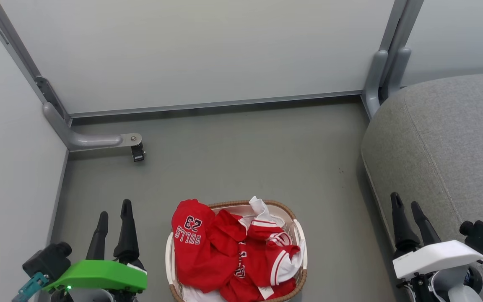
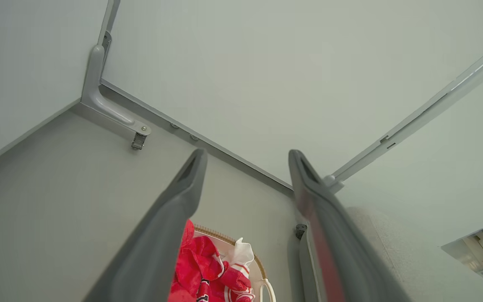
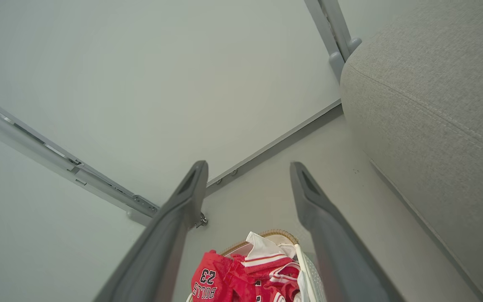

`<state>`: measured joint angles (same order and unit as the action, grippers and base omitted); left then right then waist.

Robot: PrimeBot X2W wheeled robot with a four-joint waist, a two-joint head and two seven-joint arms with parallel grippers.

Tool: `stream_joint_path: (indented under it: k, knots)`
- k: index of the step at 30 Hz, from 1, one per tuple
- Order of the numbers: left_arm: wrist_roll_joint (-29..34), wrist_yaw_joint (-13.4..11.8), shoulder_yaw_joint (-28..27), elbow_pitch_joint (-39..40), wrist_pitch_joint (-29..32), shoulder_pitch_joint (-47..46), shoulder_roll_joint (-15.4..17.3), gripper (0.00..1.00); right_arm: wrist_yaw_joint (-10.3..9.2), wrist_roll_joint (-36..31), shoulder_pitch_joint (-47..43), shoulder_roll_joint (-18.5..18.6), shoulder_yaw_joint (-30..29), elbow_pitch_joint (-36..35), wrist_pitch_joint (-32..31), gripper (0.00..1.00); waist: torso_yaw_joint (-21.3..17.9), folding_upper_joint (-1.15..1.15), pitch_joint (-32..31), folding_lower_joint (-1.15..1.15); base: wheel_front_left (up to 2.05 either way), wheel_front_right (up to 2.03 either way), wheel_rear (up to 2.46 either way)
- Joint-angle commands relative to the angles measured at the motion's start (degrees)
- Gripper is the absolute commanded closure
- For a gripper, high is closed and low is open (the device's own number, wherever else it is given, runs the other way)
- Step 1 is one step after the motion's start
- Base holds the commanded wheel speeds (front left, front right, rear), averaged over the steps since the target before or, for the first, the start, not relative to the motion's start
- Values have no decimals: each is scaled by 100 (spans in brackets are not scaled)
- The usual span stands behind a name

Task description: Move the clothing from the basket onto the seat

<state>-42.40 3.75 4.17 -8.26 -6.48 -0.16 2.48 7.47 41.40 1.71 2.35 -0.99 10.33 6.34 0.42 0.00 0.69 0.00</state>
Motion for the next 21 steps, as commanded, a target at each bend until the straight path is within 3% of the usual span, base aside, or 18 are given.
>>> stream_joint_path:
  k: [1, 21]
  knots:
    - [192, -29, 27, 39, -58, 49, 39, 0, 2, -215, 0, 39, 22, -21, 70, 0, 1, 0, 0, 0, 0, 0, 0]
    - [1319, -100, 244, -96, -356, 172, 47, 0, 3, -1668, 41, 49, 143, -10, 366, 0, 43, 0, 12, 0, 0, 0, 0]
